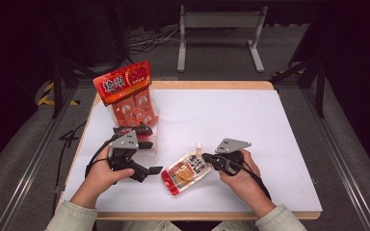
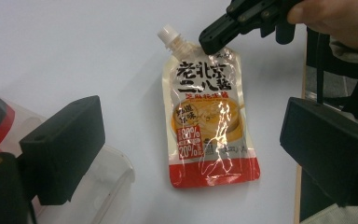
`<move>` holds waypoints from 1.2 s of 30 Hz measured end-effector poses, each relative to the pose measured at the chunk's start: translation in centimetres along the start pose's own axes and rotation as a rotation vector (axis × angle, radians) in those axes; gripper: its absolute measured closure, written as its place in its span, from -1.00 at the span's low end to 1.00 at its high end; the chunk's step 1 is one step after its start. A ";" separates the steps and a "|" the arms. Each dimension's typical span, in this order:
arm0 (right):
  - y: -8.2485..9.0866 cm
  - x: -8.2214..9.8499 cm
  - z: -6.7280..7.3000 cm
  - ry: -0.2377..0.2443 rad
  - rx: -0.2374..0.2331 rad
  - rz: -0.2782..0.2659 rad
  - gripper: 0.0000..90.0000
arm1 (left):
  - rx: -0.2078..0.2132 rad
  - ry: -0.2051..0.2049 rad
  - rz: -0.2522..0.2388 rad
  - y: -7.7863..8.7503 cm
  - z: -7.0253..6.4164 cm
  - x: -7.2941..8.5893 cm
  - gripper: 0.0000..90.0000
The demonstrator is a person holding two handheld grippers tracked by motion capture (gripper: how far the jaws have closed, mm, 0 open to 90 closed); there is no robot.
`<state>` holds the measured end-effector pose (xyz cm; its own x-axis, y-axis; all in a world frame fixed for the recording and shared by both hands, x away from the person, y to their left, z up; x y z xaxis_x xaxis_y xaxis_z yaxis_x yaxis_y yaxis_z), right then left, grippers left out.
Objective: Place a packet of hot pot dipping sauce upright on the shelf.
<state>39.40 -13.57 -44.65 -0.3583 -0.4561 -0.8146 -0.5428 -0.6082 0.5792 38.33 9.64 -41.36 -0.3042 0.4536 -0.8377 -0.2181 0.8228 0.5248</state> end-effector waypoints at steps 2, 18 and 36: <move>0.5 -0.6 0.0 0.006 0.003 -0.020 1.00 | -0.002 -0.002 0.003 -0.1 0.0 0.0 -0.84; 4.1 -4.1 0.9 0.009 -0.044 -0.169 1.00 | 0.011 -0.009 0.006 -1.0 -0.1 -0.4 -0.84; 5.9 -6.4 2.5 0.074 -0.095 -0.211 1.00 | 0.011 -0.035 0.000 -2.9 -0.3 -1.1 -0.81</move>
<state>36.57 -12.59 -36.09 -0.1861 -0.3566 -0.9155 -0.5246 -0.7518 0.3995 39.05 6.66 -41.86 -0.2713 0.4650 -0.8427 -0.2080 0.8265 0.5230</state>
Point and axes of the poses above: each handheld gripper's, and its own axes: y roughly backward along the jaws, x roughly out of its underside, z roughly to its left, the point moved 7 cm from there along -y, roughly forward along the jaws, and after that the axes turned 1 degree about x, right-handed, at the moved point
